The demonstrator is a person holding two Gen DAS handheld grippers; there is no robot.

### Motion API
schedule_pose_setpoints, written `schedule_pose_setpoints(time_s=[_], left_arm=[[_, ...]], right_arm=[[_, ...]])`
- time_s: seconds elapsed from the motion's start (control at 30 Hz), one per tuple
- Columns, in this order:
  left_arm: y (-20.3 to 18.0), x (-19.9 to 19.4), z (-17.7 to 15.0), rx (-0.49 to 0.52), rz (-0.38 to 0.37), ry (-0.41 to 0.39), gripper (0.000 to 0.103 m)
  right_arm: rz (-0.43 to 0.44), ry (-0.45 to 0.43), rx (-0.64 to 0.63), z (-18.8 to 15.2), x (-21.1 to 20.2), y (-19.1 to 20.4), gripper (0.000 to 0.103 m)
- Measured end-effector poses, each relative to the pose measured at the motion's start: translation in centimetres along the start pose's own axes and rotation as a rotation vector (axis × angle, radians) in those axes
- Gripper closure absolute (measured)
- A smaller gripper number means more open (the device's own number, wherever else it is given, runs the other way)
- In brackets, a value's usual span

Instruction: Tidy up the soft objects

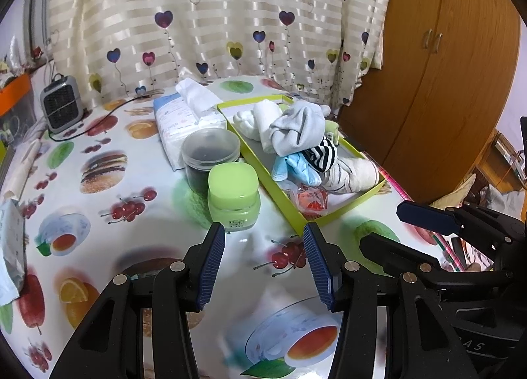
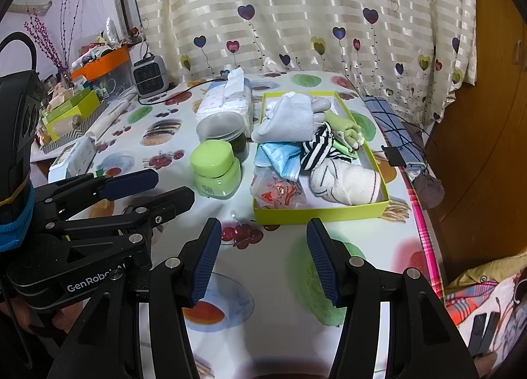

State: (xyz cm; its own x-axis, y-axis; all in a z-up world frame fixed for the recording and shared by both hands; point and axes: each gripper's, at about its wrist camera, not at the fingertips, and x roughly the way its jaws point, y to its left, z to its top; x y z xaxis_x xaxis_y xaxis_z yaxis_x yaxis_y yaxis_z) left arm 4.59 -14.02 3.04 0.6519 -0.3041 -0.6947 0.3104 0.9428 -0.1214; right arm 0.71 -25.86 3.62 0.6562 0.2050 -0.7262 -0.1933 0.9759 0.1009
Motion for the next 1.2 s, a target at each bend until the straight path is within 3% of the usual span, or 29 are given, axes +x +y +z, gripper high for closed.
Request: schedule_pose_setpoints(time_s=[1.2], left_arm=[[-0.08, 0.5, 0.0, -0.001, -0.001, 0.009, 0.054]], right_arm=[[0.0, 0.005, 0.005, 0.03, 0.31, -0.38, 0.048]])
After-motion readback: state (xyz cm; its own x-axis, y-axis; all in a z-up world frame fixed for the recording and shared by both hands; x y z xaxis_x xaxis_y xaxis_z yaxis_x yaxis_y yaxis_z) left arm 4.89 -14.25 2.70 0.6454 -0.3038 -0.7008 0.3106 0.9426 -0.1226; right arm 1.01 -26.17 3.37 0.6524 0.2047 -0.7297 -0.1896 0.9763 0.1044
